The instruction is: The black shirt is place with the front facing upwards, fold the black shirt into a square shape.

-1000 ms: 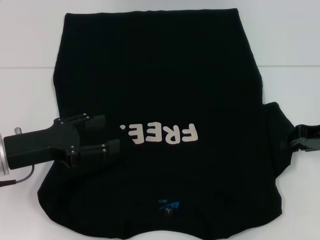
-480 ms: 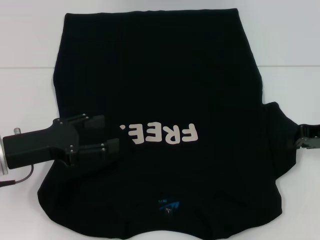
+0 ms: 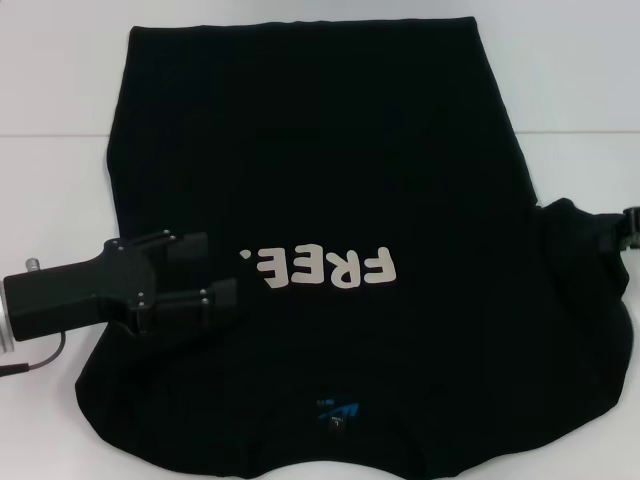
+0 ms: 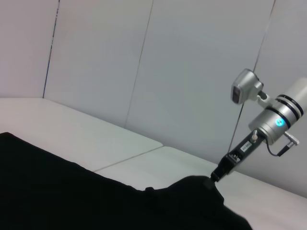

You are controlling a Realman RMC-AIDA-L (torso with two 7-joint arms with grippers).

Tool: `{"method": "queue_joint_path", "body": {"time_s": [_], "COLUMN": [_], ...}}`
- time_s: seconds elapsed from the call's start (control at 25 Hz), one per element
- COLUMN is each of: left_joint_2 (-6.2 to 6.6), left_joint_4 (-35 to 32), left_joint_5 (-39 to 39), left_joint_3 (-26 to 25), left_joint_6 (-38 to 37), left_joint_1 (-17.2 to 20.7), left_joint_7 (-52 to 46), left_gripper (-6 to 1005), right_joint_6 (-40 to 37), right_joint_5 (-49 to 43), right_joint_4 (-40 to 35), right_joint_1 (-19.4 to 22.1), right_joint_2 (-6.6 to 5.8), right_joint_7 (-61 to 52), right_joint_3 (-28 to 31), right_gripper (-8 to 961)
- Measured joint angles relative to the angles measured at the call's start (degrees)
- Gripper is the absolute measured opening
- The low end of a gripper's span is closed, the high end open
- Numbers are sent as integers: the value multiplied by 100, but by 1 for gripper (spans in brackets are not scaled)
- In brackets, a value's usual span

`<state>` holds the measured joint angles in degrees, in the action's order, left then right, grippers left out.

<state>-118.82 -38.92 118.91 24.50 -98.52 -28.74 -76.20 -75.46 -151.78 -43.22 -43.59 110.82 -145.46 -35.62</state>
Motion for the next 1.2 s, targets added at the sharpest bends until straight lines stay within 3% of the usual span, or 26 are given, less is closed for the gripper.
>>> {"method": "queue_joint_path", "body": {"time_s": [0.16, 0.4, 0.76, 0.96, 1.2], "left_joint_2": [-1, -1, -14, -20, -11], "left_joint_4": [-1, 14, 32, 42, 44], "left_joint_5": [0, 0, 0, 0, 0], "left_joint_3": [-8, -8, -6, -6, -6], "left_joint_6": [1, 19, 47, 59, 68], "left_joint_1": [9, 19, 24, 26, 21], "left_joint_7": [0, 0, 0, 0, 0], "left_gripper": [849, 849, 848, 848, 847], "right_joint_6": [-34, -8, -95, -230, -281], "right_joint_5": [44, 44, 48, 54, 76], "right_joint_4": [-55, -52, -83, -480, -517], "right_joint_1": [-117, -431, -817, -725, -697], "right_joint_2": [12, 135, 477, 764, 794], "right_joint_7": [204, 521, 1107, 1425, 1407], "right_joint_3": [-57, -440, -1410, -1536, -1490], "right_gripper": [7, 11, 30, 40, 53]}}
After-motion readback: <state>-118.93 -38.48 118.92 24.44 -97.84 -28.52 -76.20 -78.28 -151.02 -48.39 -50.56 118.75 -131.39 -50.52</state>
